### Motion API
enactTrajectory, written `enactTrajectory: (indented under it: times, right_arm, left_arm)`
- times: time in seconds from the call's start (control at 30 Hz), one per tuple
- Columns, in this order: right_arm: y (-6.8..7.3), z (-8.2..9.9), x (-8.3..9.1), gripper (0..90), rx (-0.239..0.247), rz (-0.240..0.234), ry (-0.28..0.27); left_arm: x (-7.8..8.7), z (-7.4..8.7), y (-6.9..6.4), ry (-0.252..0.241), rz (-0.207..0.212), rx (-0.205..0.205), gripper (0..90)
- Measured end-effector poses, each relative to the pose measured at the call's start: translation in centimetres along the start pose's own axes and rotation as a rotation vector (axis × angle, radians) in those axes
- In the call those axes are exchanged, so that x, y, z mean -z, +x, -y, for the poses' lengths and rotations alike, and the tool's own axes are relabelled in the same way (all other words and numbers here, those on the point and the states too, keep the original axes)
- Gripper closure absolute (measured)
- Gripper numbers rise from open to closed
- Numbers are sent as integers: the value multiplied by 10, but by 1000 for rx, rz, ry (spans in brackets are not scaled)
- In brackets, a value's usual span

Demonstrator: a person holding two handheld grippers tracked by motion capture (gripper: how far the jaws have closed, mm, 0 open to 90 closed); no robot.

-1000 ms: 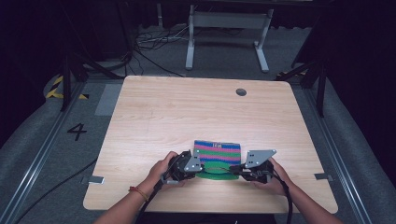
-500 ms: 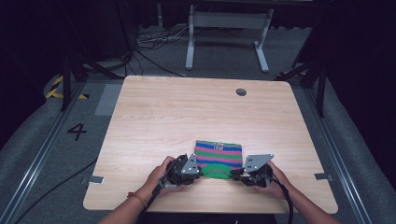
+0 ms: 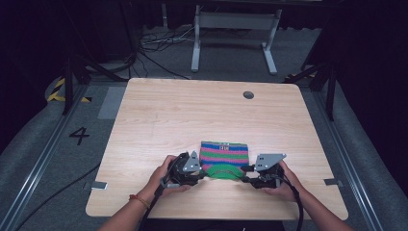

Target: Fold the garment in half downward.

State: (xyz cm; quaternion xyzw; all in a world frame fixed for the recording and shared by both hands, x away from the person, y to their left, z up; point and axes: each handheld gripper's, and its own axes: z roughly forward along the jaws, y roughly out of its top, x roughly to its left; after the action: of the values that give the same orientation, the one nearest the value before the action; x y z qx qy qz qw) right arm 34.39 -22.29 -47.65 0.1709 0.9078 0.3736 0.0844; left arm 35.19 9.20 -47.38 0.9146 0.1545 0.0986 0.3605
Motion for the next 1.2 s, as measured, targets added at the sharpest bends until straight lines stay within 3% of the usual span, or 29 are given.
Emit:
enactTrajectory:
  times: [0.1,0.17,0.2,0.23,0.3,0.37,0.4,0.53,0.63,0.7,1.07,1.2]
  right_arm:
    - [-2,-1,11,477,9,24,28]
    - [-5,0,23,389,1,68,36]
    - [-7,1,25,369,-5,76,36]
    - [-7,1,25,369,-5,76,36]
    - [-10,7,36,314,-8,120,39]
    - [-11,8,38,311,-10,133,44]
    - [-12,12,41,303,-13,162,55]
    - [-15,21,51,289,-32,180,60]
    - [-17,26,56,294,-47,174,61]
    - [-20,33,62,292,-67,196,66]
    - [-28,68,84,260,-149,273,76]
    - [-30,82,92,253,-197,291,56]
  left_arm:
    - [12,0,4,11,-32,-4,443]
    - [22,1,7,18,-41,13,340]
    - [31,4,9,31,-66,15,319]
    - [31,4,9,31,-66,15,302]
    - [40,8,12,42,-80,24,268]
    - [48,14,13,48,-94,19,266]
    - [51,16,14,56,-106,19,255]
    - [64,25,17,102,-213,-9,284]
    - [74,31,24,96,-213,15,264]
    - [81,37,27,102,-222,15,252]
    - [110,87,39,113,-227,128,217]
    - [119,101,38,119,-277,152,227]
